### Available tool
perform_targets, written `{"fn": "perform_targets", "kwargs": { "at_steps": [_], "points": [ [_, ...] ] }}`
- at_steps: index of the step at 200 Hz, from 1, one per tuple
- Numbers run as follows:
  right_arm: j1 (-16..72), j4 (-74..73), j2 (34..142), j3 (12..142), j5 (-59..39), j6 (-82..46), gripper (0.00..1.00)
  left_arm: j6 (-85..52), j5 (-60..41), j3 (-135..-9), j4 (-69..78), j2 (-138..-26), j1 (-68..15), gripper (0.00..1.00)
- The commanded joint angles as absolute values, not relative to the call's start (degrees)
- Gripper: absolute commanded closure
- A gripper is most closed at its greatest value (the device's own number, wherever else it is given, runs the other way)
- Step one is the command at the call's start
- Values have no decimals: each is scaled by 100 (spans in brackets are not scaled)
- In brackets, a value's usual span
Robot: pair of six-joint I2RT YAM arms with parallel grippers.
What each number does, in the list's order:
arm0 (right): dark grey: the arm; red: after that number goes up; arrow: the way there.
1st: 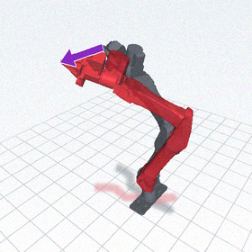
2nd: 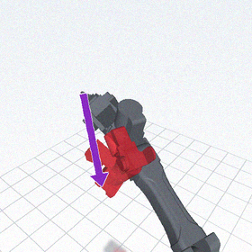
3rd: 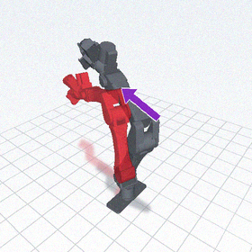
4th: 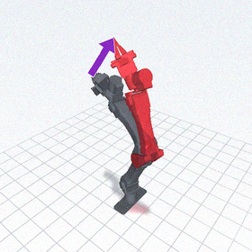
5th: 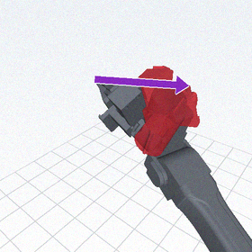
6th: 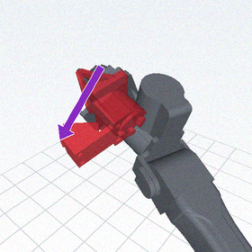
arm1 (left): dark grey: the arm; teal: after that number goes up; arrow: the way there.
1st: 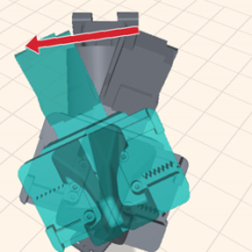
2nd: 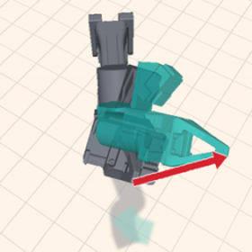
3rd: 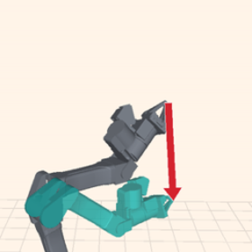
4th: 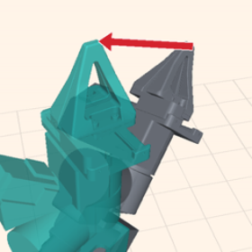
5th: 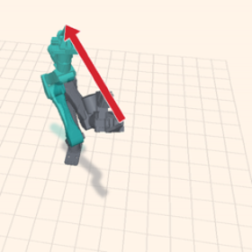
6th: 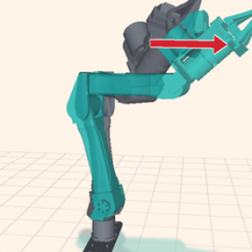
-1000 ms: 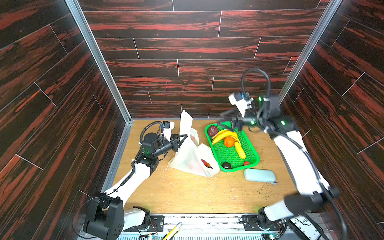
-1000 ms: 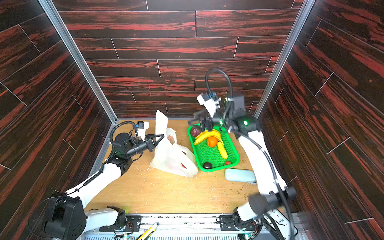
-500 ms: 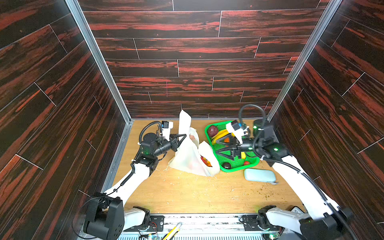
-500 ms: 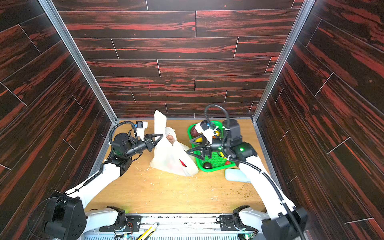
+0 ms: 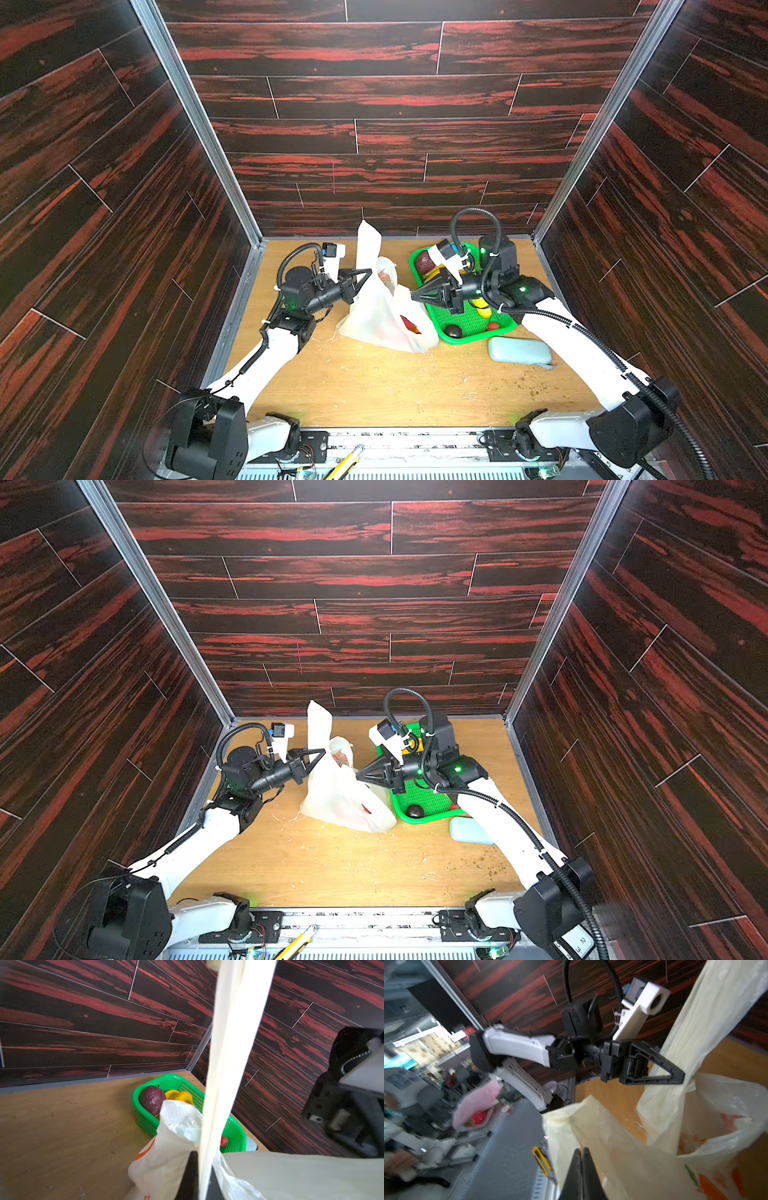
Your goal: Place the fake fruits into the plastic bag and tie a complex knot
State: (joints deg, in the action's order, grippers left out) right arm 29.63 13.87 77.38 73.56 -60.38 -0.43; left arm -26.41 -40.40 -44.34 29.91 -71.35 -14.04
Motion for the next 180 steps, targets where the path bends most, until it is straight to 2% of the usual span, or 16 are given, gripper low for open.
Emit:
{"fn": "perform_targets", "kwargs": {
  "at_steps": [1,34,55,70,87,103,180],
  "points": [
    [2986,1279,7788,7553,-6250,-70,100,-2552,-4015,-4408,2936,-6901,-1336,100],
    [2979,1569,7709,7574,-6044,132,100,-2542,-3981,-4412,2884,-6849,-1301,100],
    [2967,2004,7535,7519,-5633,515,60,-2544,-3982,-4409,2874,-6837,-1297,100],
    [2957,2065,7357,7347,-5459,668,43,-2541,-4005,-4412,2865,-6838,-1288,100],
    [2958,2065,7195,7140,-5298,784,32,-2546,-4008,-4408,2874,-6847,-1283,100],
    [2959,2006,7157,6990,-5199,787,28,-2560,-4018,-4410,2908,-6864,-1274,100],
    [3201,1241,7243,6578,-5339,360,28,-2650,-3991,-4435,2953,-6921,-1273,100]
  ]
}}
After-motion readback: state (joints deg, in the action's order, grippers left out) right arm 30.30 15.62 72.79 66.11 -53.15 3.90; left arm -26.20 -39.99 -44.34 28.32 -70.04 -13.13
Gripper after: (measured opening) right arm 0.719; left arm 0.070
